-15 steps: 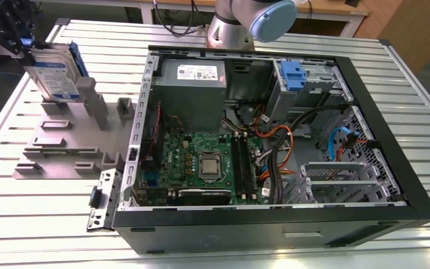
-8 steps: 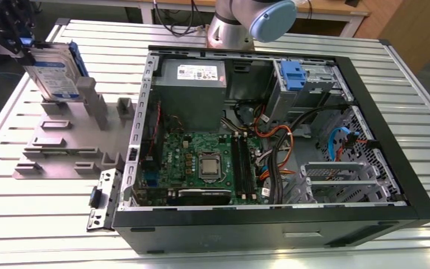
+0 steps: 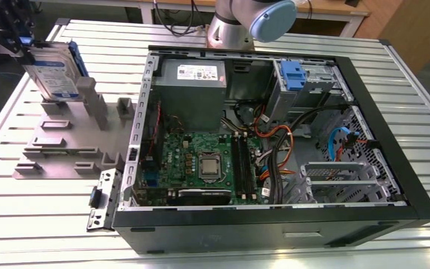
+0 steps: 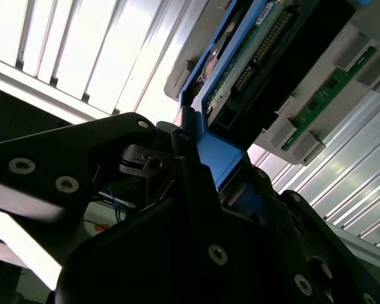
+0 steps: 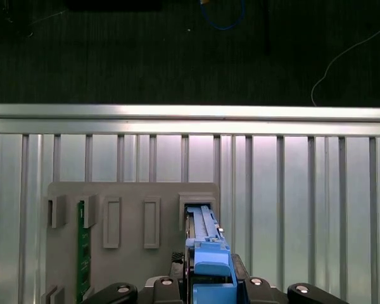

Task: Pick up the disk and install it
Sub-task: 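Pick up the disk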

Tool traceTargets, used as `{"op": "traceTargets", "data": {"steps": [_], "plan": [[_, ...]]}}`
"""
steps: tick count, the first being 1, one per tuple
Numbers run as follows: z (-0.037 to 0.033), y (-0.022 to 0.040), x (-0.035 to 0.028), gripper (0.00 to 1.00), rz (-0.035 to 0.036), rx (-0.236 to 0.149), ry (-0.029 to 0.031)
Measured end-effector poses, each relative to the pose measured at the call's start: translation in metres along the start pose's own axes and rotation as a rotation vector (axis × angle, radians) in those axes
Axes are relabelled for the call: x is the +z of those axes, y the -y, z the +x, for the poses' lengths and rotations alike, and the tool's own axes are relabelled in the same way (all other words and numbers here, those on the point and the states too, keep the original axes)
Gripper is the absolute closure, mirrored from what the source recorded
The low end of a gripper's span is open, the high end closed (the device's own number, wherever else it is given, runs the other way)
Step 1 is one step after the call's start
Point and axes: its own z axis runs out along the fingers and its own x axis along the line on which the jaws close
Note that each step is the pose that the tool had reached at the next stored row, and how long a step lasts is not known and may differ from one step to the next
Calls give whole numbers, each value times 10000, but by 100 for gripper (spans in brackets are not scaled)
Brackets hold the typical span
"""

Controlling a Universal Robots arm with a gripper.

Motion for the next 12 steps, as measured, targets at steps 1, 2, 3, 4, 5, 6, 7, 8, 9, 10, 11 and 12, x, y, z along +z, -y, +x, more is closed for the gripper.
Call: {"op": "traceTargets", "data": {"steps": [1, 2, 3, 4, 5, 6, 7, 8, 9, 10, 11, 12], "plan": [[0, 0, -1, 64, 0, 0, 0], [0, 0, -6, 64, -1, 0, 0], [0, 0, -7, 64, -1, 0, 0], [-1, -1, -28, 64, -1, 0, 12], [-1, -1, -28, 64, -1, 0, 47], [-1, -1, -29, 64, -1, 0, 47], [0, -1, -30, 64, 0, -1, 48], [-1, -1, -33, 64, -1, -1, 47], [-1, -1, -35, 64, 0, -1, 48], [-1, -1, -38, 64, -2, 0, 47], [-1, -1, -41, 64, 0, 0, 47], [-1, -1, -44, 64, -1, 0, 47]]}}
